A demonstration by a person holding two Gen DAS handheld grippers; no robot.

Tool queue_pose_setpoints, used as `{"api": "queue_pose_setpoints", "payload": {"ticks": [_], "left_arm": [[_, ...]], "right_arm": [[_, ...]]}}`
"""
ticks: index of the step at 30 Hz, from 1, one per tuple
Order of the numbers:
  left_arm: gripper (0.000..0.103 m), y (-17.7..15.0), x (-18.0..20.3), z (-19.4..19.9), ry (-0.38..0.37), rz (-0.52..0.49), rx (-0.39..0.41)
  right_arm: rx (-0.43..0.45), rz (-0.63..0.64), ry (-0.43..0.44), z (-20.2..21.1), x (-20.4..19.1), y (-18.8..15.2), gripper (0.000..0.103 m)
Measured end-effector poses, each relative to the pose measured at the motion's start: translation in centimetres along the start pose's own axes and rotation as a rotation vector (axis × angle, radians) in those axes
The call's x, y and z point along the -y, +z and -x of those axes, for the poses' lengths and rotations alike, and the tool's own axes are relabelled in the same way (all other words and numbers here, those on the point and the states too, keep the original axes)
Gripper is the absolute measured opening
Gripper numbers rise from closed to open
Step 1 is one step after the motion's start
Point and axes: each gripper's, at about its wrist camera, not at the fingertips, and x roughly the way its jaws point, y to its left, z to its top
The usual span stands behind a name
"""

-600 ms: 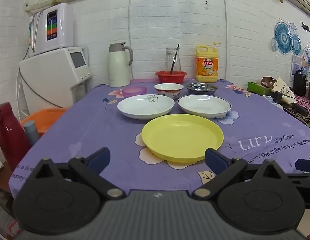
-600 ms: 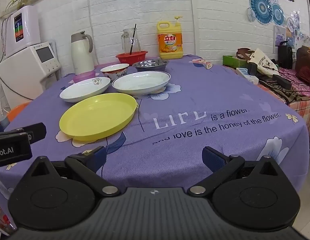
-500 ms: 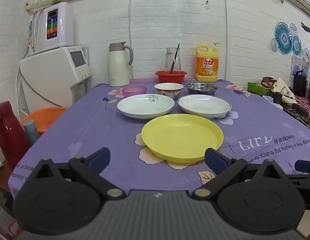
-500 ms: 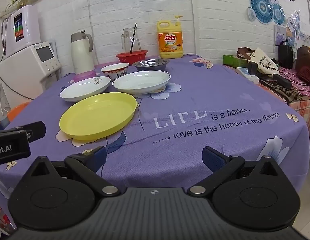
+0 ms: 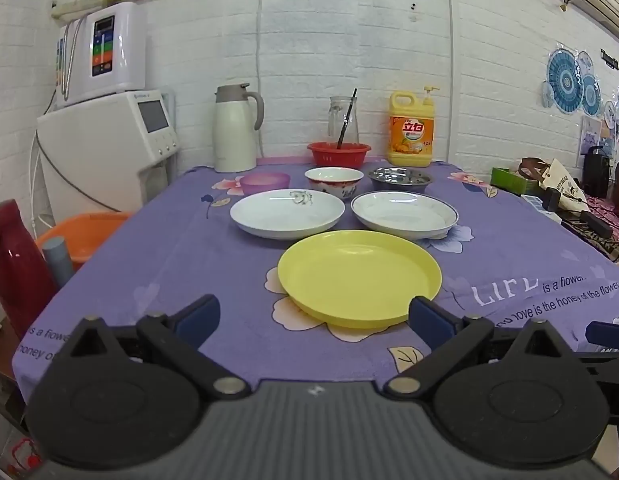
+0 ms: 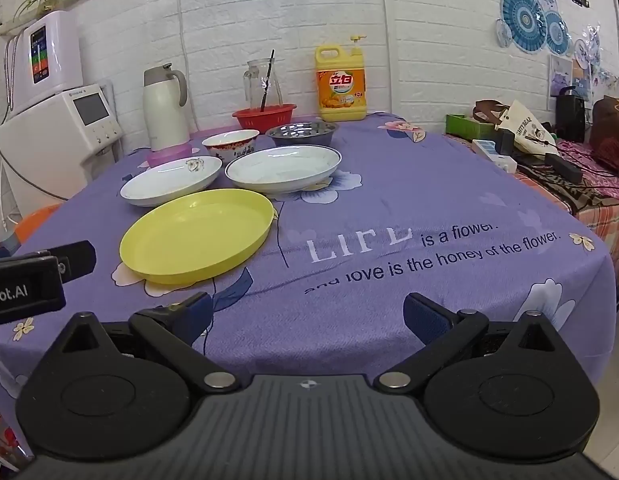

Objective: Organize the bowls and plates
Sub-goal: 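Move the left gripper toward the yellow plastic plate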

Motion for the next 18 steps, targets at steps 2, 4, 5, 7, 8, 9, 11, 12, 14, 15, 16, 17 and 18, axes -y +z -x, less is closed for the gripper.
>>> {"api": "queue_pose_setpoints", "payload": {"ticks": [2, 4, 5, 7, 8, 9, 11, 12, 14, 15, 16, 17, 18], "left_arm": [[0.1, 0.03, -0.04, 0.08, -0.002, -0.002, 0.001], [0.1, 0.08, -0.19, 0.13, -0.006, 0.004, 0.001], [0.1, 0.1, -0.28, 0.15, -0.007, 0.007, 0.001], [0.1, 0.12, -0.39, 0.15, -0.007, 0.011, 0.001], [0.1, 0.11, -0.42, 0.12, -0.007, 0.011, 0.0], [0.1, 0.11, -0.41, 0.08, -0.009, 0.011, -0.001], [0.1, 0.07, -0.42, 0.06, -0.015, 0.01, -0.001], [0.1, 0.02, -0.41, 0.07, -0.02, 0.007, 0.001], [0.1, -0.03, -0.38, 0.13, -0.027, 0.004, 0.004], [0.1, 0.03, -0.41, 0.16, -0.031, 0.004, 0.005], [0.1, 0.05, -0.44, 0.18, -0.035, 0.004, 0.006], [0.1, 0.09, -0.44, 0.18, -0.038, 0.004, 0.006], [0.1, 0.13, -0.51, 0.21, -0.04, 0.005, 0.006]], "right_arm": [[0.003, -0.003, -0.001, 0.07, 0.01, -0.04, 0.103], [0.004, -0.002, -0.001, 0.04, 0.0, -0.12, 0.103], [0.003, -0.002, 0.001, 0.02, 0.0, -0.13, 0.103], [0.002, -0.001, 0.005, 0.02, -0.05, -0.14, 0.103], [0.001, 0.0, 0.006, 0.0, -0.11, -0.16, 0.103], [-0.001, 0.001, 0.007, -0.02, -0.1, -0.19, 0.103], [-0.003, 0.002, 0.009, -0.06, -0.1, -0.21, 0.103], [-0.003, 0.003, 0.01, -0.06, -0.11, -0.21, 0.103], [-0.003, 0.004, 0.011, -0.06, -0.14, -0.23, 0.103], [-0.004, 0.004, 0.012, -0.07, -0.15, -0.22, 0.103], [-0.004, 0.006, 0.013, -0.07, -0.18, -0.22, 0.103], [-0.005, 0.008, 0.013, -0.09, -0.25, -0.25, 0.103], [-0.005, 0.01, 0.014, -0.11, -0.29, -0.22, 0.103]]}}
